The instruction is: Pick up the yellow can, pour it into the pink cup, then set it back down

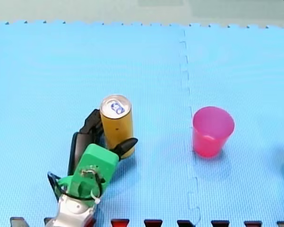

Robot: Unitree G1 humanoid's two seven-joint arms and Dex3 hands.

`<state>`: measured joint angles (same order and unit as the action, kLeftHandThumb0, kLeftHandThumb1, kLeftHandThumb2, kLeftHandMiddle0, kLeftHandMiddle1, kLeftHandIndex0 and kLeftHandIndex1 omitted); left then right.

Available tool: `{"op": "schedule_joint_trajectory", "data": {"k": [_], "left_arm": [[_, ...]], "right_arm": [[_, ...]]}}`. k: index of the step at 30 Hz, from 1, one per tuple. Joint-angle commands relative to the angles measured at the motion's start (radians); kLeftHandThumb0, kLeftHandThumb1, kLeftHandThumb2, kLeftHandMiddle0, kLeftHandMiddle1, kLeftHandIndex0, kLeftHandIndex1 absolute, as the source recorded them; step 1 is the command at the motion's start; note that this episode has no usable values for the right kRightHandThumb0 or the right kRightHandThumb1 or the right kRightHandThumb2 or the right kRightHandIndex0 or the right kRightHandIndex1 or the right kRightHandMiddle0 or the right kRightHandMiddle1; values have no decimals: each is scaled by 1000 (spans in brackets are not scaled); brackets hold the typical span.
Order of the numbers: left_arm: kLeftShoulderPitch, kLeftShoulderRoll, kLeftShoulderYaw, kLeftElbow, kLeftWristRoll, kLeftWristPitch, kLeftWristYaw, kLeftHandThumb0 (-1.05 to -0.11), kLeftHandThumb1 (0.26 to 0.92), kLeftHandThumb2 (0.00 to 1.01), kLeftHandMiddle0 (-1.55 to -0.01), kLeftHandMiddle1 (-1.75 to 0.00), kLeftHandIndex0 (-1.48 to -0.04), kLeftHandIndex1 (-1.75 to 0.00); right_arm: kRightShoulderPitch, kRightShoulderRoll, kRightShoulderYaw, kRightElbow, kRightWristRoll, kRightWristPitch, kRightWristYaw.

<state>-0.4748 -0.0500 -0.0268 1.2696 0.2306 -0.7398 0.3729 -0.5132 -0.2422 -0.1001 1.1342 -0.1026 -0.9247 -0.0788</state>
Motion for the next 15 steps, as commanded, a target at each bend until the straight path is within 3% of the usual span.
{"op": "schedule_joint_trajectory", "data": {"k": [1, 10, 15], "left_arm": [[-2, 9, -9, -5, 12, 12, 20, -994, 774, 0, -292, 0, -292, 0], [-9, 36, -90, -11, 128, 44, 179, -1048, 786, 7, -174, 0, -214, 0], [-9, 41, -107, -10, 141, 37, 185, -1048, 788, 5, -123, 0, -169, 0]], "right_arm": [[-4, -4, -1, 3, 1, -6, -1], [-7, -4, -1, 4, 1, -5, 0], [-7, -2, -2, 6, 4, -7, 3]]}}
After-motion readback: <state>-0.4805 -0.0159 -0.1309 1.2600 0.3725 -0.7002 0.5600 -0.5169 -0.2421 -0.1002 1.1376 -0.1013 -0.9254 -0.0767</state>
